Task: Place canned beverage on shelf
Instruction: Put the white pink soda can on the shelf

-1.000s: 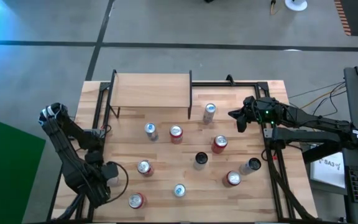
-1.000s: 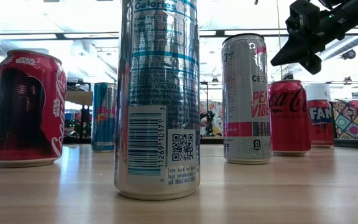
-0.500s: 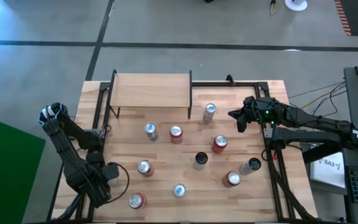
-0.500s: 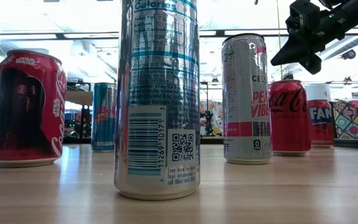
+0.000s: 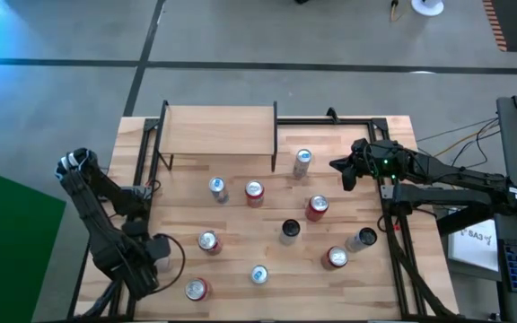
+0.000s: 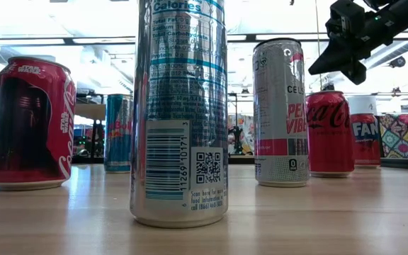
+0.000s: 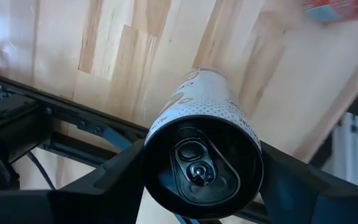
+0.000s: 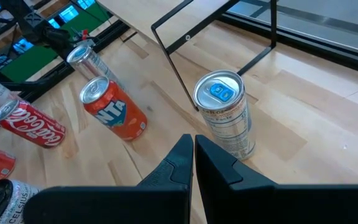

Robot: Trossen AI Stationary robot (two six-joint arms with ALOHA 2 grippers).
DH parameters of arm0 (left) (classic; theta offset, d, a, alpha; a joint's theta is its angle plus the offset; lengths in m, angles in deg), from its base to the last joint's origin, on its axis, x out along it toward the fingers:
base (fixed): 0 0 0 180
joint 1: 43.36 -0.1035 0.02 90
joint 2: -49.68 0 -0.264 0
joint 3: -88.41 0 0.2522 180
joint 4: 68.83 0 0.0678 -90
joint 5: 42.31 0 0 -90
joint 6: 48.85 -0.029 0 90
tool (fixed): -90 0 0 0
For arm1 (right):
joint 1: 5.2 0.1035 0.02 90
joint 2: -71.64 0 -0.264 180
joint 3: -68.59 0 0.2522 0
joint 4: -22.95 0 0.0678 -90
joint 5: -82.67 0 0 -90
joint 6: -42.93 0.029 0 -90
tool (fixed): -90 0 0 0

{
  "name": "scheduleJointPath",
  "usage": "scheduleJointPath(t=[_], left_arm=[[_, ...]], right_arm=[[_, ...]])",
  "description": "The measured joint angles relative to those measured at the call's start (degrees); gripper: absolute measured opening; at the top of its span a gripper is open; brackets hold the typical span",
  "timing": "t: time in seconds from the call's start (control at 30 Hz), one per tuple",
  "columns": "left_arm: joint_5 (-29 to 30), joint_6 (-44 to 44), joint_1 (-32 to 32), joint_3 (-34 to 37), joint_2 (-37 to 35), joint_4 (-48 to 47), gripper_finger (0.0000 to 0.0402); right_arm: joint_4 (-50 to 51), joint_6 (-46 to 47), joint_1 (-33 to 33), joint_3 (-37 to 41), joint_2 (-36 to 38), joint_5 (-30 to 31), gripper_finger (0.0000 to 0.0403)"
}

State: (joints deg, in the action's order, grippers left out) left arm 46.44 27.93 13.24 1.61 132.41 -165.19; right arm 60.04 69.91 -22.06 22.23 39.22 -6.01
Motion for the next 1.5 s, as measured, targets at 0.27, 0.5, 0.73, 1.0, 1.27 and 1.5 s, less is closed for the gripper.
scheduleJointPath(t=[0.27,0.5,0.73,1.0,1.27,1.5], left_arm=[[1.9,4.0,-0.4,-7.6,-0.1,-6.7,0.0241],[2.7,6.3,-3.5,-10.6,-0.3,-7.4,0.0241],[2.7,3.6,-8.9,-12.0,-0.4,-7.5,0.0241],[2.9,1.7,-11.9,-17.1,-0.8,-7.5,0.0241],[3.8,2.4,-11.9,-21.7,-1.2,-7.5,0.0241],[11.4,1.0,-12.5,-27.2,-1.5,-7.5,0.0241]], right_arm=[[0.0,0.0,0.0,0.0,0.0,0.0,0.0009],[0.0,0.0,0.0,0.0,0.0,0.0,0.0009],[0.0,0.0,0.0,0.0,0.0,0.0,0.0009],[0.0,-0.1,0.0,0.0,0.0,0.0,0.0009],[0.0,-0.6,0.0,0.0,0.0,0.0,0.0009],[0.0,-0.6,0.0,0.0,0.0,0.0,0.0009]])
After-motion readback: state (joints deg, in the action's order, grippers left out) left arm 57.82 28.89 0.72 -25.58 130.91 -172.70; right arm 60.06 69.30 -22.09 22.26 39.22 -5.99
